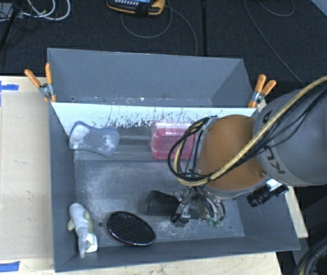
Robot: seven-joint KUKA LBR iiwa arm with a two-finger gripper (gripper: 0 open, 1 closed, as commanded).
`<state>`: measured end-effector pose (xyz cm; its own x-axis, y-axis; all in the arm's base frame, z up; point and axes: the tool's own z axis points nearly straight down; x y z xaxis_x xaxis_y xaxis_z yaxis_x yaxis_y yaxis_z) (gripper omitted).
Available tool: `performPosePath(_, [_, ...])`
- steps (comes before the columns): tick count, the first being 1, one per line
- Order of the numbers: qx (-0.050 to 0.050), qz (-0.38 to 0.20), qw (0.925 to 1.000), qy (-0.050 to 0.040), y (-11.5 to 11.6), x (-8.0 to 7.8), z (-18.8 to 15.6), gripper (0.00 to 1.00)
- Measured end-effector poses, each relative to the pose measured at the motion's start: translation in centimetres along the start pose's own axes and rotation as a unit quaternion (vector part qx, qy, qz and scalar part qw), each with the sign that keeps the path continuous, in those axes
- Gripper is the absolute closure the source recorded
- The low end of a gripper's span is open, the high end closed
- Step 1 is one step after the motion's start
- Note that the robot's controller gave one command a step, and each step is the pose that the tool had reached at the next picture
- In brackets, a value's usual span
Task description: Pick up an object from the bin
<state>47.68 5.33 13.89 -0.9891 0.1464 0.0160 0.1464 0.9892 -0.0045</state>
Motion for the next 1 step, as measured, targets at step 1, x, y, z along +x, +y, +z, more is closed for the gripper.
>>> performPosePath(1, [0.0,0.0,1.0,0.0,-0.01,0.0,-1.33,1.0])
